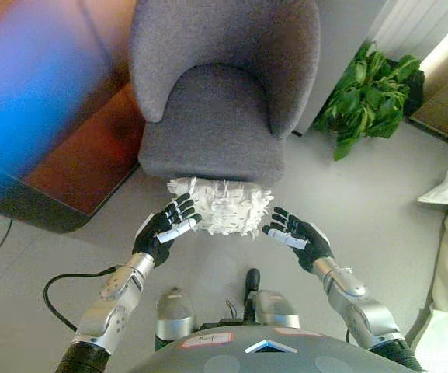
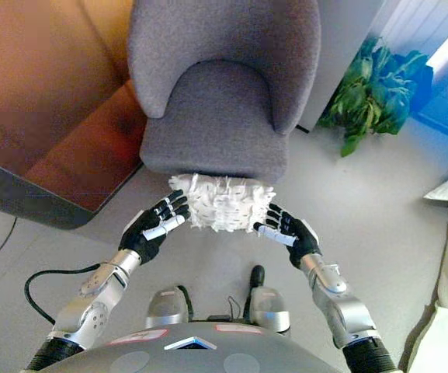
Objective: Pick up the pillow and put it on the sofa.
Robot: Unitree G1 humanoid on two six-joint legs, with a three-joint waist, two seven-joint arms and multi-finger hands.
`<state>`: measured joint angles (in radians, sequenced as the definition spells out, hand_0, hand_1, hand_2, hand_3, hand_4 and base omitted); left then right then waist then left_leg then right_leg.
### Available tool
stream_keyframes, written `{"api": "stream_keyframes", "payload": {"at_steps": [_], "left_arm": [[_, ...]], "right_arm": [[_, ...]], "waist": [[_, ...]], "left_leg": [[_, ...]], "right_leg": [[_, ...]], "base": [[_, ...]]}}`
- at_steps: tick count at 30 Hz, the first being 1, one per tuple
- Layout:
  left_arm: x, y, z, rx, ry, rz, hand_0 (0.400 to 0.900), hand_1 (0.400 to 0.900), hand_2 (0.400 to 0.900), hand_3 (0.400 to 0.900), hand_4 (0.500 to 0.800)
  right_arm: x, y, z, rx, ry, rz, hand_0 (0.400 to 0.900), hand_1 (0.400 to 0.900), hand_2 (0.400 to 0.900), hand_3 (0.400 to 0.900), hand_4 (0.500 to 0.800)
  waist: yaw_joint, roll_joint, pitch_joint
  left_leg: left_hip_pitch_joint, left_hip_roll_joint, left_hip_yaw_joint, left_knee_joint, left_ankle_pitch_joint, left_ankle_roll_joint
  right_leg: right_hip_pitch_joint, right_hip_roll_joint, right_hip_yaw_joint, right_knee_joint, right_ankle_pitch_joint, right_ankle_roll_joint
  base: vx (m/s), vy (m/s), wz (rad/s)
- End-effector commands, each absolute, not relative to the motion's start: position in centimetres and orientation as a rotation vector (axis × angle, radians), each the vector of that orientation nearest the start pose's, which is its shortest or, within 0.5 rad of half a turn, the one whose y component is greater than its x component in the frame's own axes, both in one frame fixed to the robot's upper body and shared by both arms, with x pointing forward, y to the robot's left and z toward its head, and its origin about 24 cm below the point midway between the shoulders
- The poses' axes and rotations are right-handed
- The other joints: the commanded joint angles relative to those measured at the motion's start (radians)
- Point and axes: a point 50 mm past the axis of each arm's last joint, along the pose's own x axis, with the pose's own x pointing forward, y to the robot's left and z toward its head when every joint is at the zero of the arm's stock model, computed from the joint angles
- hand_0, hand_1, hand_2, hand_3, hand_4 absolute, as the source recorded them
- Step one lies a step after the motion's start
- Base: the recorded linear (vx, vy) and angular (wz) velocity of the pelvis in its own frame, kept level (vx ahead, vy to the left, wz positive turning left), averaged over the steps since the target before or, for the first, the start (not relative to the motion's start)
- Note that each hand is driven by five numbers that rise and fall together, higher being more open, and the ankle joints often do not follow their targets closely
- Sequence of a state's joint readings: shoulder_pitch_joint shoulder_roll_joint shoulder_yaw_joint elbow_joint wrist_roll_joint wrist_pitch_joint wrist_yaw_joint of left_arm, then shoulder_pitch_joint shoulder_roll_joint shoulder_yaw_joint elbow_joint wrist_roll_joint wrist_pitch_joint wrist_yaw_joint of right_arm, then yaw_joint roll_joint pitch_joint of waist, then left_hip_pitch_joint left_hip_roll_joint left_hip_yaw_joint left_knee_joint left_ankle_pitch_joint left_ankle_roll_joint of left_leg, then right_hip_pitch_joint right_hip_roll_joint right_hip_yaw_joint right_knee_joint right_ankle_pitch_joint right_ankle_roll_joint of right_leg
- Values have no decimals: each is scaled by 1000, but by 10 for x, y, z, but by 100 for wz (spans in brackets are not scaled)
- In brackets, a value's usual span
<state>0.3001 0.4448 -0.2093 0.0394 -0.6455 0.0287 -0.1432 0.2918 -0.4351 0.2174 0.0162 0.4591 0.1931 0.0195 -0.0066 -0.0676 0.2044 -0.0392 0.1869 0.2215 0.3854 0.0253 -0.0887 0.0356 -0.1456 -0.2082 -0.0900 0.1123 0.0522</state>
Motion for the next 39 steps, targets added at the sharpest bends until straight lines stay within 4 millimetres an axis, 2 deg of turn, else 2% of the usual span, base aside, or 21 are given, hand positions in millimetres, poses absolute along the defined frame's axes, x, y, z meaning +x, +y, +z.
{"api": "stream_keyframes", "payload": {"at_steps": [1,3,5,7,9,11,12,13,16,19,21,22,24,26,28,29,32,33,34,35,39], "left_arm": [[186,197,11,-303,190,-223,900,900,900,900,800],[183,196,9,-318,197,-226,900,900,900,900,800],[179,193,5,-328,205,-234,900,900,900,900,800],[176,189,3,-332,210,-242,900,900,900,900,800],[174,187,2,-332,209,-253,900,900,900,900,800],[175,187,3,-326,206,-257,900,900,900,900,800],[175,188,2,-328,211,-247,900,900,900,900,800],[177,191,2,-332,219,-238,900,900,900,900,800],[179,192,7,-305,208,-283,900,900,900,900,800],[180,195,8,-287,214,-287,900,900,900,900,800],[182,197,8,-254,222,-298,900,900,900,900,800],[182,197,8,-249,225,-303,900,900,900,900,800],[184,196,8,-226,240,-333,900,900,900,900,800],[185,197,8,-219,248,-336,900,900,900,900,800],[186,197,7,-223,254,-342,900,900,900,900,800],[187,196,8,-222,256,-357,900,900,900,900,800],[188,195,9,-212,260,-370,900,900,900,900,800],[190,196,10,-208,259,-366,900,900,900,900,800],[192,197,11,-206,256,-359,900,900,900,900,800],[193,198,12,-206,253,-354,900,900,900,900,800],[194,199,14,-213,241,-333,900,900,900,900,800]], "right_arm": [[175,-207,-12,27,425,153,900,900,900,900,800],[169,-207,-12,21,432,158,900,900,900,900,800],[164,-207,-14,19,440,160,900,900,900,900,800],[162,-209,-14,21,443,159,900,900,900,900,800],[162,-211,-14,27,440,156,900,900,900,900,800],[163,-210,-13,27,434,165,900,900,900,900,800],[162,-211,-14,23,438,166,900,900,900,900,800],[162,-212,-15,29,453,149,900,900,900,900,800],[161,-210,-14,53,455,164,900,900,900,900,800],[162,-207,-15,62,452,166,900,900,900,900,800],[163,-204,-15,80,450,156,900,900,900,900,800],[163,-203,-15,86,448,151,900,900,900,900,800],[165,-195,-14,101,432,136,900,900,900,900,800],[165,-191,-14,90,425,131,900,900,900,900,800],[165,-187,-16,91,430,132,900,900,900,900,800],[164,-187,-17,78,429,134,900,900,900,900,800],[162,-189,-18,62,426,127,900,900,900,900,800],[162,-191,-19,63,425,125,900,900,900,900,800],[163,-192,-19,64,422,132,900,900,900,900,800],[163,-192,-19,61,418,138,900,900,900,900,800],[165,-194,-16,32,408,152,900,900,900,900,800]], "waist": [[-2,18,-25],[6,58,-26],[25,77,-22],[43,82,-16],[52,83,-12],[53,83,-16],[43,72,-18],[45,55,-24],[59,22,-39],[75,-5,-53],[91,-25,-75],[95,-30,-79],[101,-26,-97],[97,2,-101],[85,17,-98],[77,25,-96],[57,36,-84],[49,36,-76],[38,29,-67],[35,28,-63],[16,-7,-61]], "left_leg": [[-70,47,-28,-40,146,-29],[-66,60,-27,-235,224,-51],[-88,65,-37,-354,296,-70],[-121,64,-39,-390,333,-78],[-155,78,1,-384,349,-84],[-153,90,45,-396,305,-70],[-150,81,57,-373,268,-70],[-150,66,64,-353,197,-38],[-146,50,70,-313,97,16],[-140,10,58,-291,48,57],[-140,-45,43,-286,9,93],[-141,-57,42,-286,3,99],[-113,-117,32,-312,-34,145],[-77,-115,43,-329,-41,164],[-33,-121,41,-339,-54,166],[-17,-119,37,-338,-59,161],[4,-115,23,-328,-71,154],[13,-113,16,-319,-77,147],[30,-109,6,-308,-89,134],[35,-107,3,-304,-92,130],[59,-99,-20,-263,-140,82]], "right_leg": [[83,43,-13,69,-122,-11],[114,72,3,70,-157,-3],[159,89,21,64,-182,0],[203,96,36,63,-207,-2],[236,97,32,72,-234,-7],[236,83,14,104,-258,-3],[245,68,5,131,-288,0],[253,40,-9,170,-306,20],[248,-12,-43,238,-298,68],[209,-77,-59,346,-228,128],[202,-97,-55,421,-165,154],[200,-101,-52,437,-153,161],[129,-111,-36,651,-37,190],[19,-128,-42,784,-1,170],[-68,-154,-57,817,-32,145],[-99,-153,-68,784,-61,129],[-128,-146,-74,713,-71,119],[-137,-161,-72,678,-52,120],[-146,-202,-64,608,7,132],[-148,-215,-63,589,25,136],[-147,-307,-39,300,174,193]], "base": [[311,188,-25],[380,233,-29],[410,198,-40],[423,158,-42],[422,166,-31],[418,182,-18],[443,173,-8],[425,173,-8],[344,199,-2],[339,201,2],[330,179,-2],[282,177,11],[256,242,22],[202,221,16],[214,122,24],[154,31,26],[143,-68,39],[199,-170,51],[179,-160,40],[191,-187,35],[205,-257,36]]}}
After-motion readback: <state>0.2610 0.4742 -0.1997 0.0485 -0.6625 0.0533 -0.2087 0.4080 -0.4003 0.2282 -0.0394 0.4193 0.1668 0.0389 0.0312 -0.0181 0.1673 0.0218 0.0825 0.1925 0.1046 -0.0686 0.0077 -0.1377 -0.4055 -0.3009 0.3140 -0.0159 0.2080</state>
